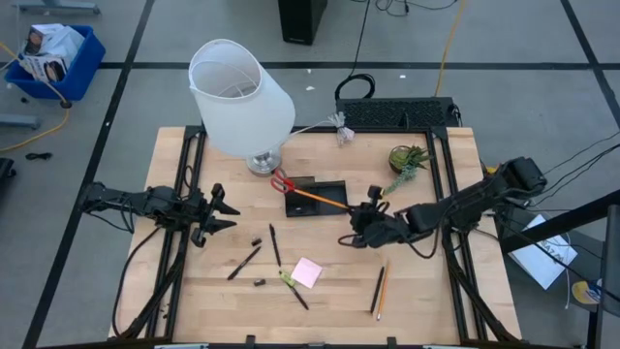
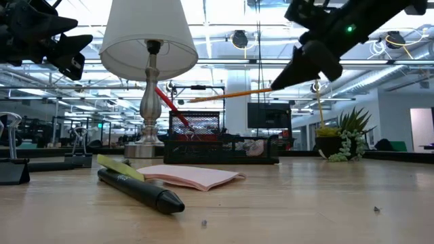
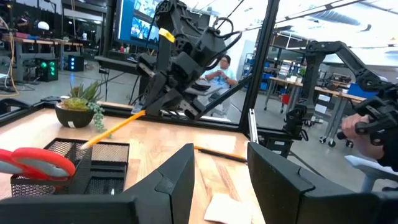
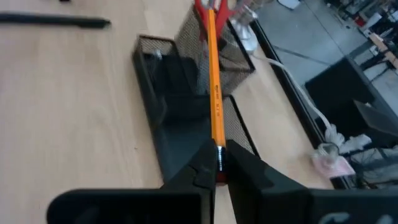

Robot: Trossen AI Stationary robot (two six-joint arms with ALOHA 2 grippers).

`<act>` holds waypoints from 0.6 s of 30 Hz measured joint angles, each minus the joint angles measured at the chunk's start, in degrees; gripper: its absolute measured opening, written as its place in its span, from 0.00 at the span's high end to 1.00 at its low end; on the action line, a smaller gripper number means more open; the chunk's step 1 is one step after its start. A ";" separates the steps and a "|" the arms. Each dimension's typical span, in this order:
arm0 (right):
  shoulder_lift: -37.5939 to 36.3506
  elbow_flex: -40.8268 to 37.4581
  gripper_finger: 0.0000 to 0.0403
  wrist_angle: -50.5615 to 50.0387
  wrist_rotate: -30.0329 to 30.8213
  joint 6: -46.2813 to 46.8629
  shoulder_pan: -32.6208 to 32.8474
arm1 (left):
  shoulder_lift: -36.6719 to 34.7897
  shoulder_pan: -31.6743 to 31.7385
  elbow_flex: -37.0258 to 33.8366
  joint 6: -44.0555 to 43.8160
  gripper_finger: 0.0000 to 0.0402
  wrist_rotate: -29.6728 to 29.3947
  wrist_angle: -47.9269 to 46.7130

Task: Pick and place office supplies into organizer
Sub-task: Put the left yellow pencil into the top left compartment of the desk organizer

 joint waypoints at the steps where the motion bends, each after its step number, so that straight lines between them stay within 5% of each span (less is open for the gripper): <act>1: 0.00 0.13 0.96 0.17 -0.10 0.19 -0.22 | 0.02 -0.01 -0.01 -0.01 0.62 -0.02 0.01; 18: 0.06 0.21 0.96 0.55 -3.15 6.70 7.17 | 0.02 -0.01 0.01 -0.01 0.62 -0.02 -0.01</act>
